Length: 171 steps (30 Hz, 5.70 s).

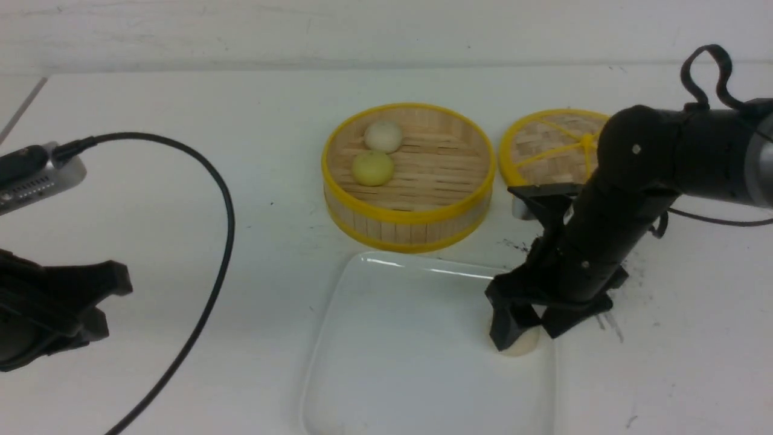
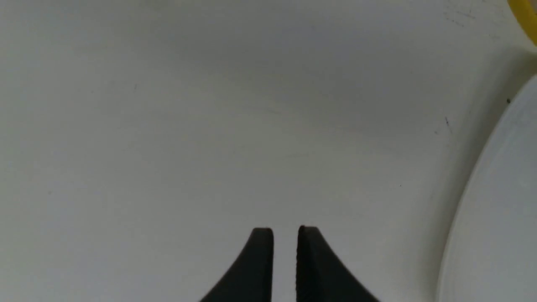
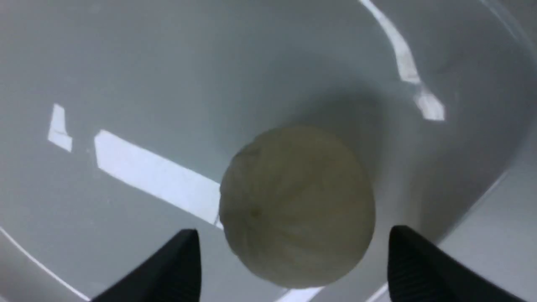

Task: Put the steamed buns into the plate on the white tablecloth.
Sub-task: 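Move the steamed bun from the bamboo steamer onto the white plate with the right gripper, then reach into the bamboo steamer and grasp a bun with the left gripper, then carry the bun from the bamboo steamer to the plate with the left gripper, then reach into the bamboo steamer and grasp a bun with the left gripper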

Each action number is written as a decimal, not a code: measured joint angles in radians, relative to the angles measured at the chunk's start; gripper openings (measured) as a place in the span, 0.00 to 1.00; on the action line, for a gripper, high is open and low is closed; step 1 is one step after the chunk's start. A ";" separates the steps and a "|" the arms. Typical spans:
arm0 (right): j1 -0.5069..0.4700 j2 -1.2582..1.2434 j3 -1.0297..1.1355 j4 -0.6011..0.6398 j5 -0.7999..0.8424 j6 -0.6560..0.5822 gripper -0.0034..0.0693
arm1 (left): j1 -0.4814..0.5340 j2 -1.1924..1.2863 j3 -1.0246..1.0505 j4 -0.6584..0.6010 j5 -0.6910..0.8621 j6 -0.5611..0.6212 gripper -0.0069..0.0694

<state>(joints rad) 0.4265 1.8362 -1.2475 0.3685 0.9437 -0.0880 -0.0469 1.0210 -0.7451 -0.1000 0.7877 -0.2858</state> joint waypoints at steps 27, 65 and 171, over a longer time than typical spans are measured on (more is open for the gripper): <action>0.000 -0.767 0.300 -0.232 0.285 0.033 0.03 | -0.284 0.658 -0.843 -0.187 0.276 0.185 0.53; 0.000 -0.888 0.485 -0.210 0.184 0.037 0.05 | -0.357 1.384 -1.551 -0.028 0.297 0.084 0.13; 0.000 -0.889 0.486 -0.152 -0.051 0.037 0.20 | -0.393 1.494 -1.772 0.157 0.238 0.136 0.67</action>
<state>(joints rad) 0.4265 0.9474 -0.7610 0.2166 0.8932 -0.0513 -0.4395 2.5153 -2.5169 0.0568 1.0259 -0.1495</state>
